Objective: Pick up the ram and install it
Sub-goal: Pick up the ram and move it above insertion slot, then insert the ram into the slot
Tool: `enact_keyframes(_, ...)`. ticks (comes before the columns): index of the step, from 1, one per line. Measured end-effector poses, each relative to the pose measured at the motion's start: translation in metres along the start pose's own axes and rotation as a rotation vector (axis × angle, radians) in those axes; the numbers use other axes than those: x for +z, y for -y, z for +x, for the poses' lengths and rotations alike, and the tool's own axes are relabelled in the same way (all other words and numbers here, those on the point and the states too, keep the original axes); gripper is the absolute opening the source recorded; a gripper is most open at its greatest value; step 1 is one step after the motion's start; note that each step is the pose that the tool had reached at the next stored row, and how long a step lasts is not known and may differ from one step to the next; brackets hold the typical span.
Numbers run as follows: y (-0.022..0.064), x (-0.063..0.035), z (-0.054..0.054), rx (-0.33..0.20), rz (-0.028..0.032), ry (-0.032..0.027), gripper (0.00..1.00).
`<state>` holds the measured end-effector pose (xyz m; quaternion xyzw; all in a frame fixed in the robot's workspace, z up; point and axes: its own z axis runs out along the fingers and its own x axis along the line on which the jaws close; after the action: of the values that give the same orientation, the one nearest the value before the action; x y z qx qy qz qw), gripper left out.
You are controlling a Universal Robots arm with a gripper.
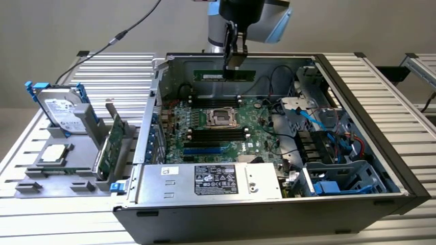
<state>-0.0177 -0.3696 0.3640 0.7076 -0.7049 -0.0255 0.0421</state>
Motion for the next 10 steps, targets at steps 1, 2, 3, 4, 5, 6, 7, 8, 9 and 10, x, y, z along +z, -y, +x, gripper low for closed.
enact_keyframes(1,0.0000,0.0000,0.0000,0.000,0.0000,0.0001,0.14)
enact_keyframes(2,0.0000,0.0000,0.0000,0.000,0.0000,0.0000,0.14)
enact_keyframes(3,0.0000,0.0000,0.0000,0.000,0.0000,0.0000,0.14)
enact_keyframes(4,0.0000,0.0000,0.0000,0.000,0.0000,0.0000,0.14)
enact_keyframes(5,0.0000,0.0000,0.0000,0.000,0.0000,0.0000,0.14)
enact_keyframes(6,0.0000,0.0000,0.0000,0.000,0.0000,0.0000,0.14)
enact_keyframes(7,0.0000,0.0000,0.0000,0.000,0.0000,0.0000,0.14)
enact_keyframes(8,0.0000,0.0000,0.0000,0.000,0.0000,0.0000,0.14)
enact_keyframes(9,0.0000,0.0000,0.0000,0.000,0.0000,0.0000,0.14)
enact_keyframes(10,0.0000,0.0000,-0.0001,0.000,0.0000,0.0001,0.14)
